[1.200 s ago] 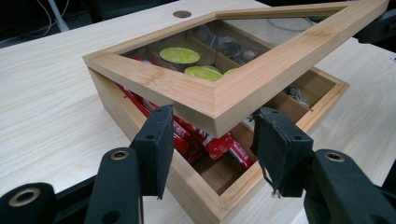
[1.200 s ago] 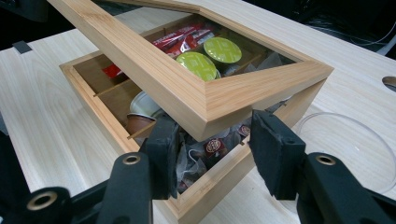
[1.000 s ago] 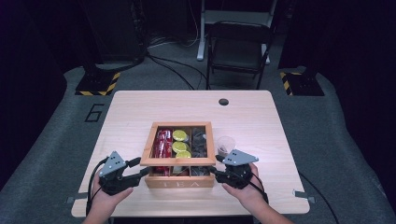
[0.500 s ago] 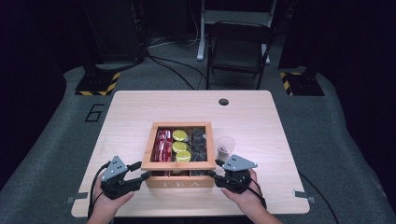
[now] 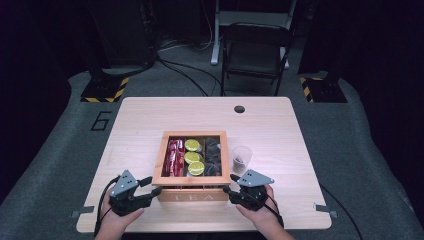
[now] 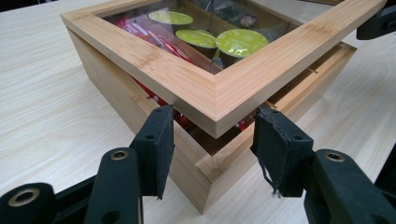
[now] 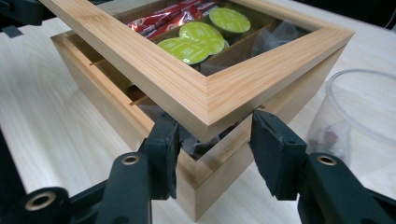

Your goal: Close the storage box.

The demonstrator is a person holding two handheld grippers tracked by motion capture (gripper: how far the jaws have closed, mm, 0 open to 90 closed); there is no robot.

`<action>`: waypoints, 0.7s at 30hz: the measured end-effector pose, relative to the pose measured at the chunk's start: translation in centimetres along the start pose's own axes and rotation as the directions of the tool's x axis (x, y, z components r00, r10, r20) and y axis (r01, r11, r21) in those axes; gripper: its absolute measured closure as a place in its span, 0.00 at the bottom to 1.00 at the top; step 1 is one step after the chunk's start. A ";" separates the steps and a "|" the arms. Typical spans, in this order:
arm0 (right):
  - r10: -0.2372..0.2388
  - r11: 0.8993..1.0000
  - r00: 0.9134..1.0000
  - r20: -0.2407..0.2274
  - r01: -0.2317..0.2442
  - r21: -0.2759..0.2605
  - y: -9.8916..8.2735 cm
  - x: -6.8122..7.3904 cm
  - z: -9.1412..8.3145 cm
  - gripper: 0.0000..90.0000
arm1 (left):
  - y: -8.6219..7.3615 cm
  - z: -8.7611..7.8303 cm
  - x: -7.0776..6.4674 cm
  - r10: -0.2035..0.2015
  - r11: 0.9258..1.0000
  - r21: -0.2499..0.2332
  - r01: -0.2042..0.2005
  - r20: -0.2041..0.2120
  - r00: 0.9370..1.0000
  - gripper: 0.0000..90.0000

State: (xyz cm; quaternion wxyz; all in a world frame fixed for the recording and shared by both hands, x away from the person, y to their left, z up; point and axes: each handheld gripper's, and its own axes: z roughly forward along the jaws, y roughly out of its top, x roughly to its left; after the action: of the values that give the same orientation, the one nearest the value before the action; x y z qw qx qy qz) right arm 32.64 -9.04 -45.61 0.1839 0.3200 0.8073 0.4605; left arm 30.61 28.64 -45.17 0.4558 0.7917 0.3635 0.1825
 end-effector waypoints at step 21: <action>0.011 0.995 1.000 -0.028 -0.008 0.097 -0.9 0.3 0.7 0.58 | -0.2 -0.2 0.5 -0.047 0.999 -0.013 0.047 0.012 0.999 0.53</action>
State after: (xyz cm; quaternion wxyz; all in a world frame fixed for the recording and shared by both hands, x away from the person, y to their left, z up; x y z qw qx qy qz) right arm 32.50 -8.70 -46.71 0.1546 0.3259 0.8297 0.4260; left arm 30.75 29.19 -45.30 0.4672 0.7812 0.3779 0.1693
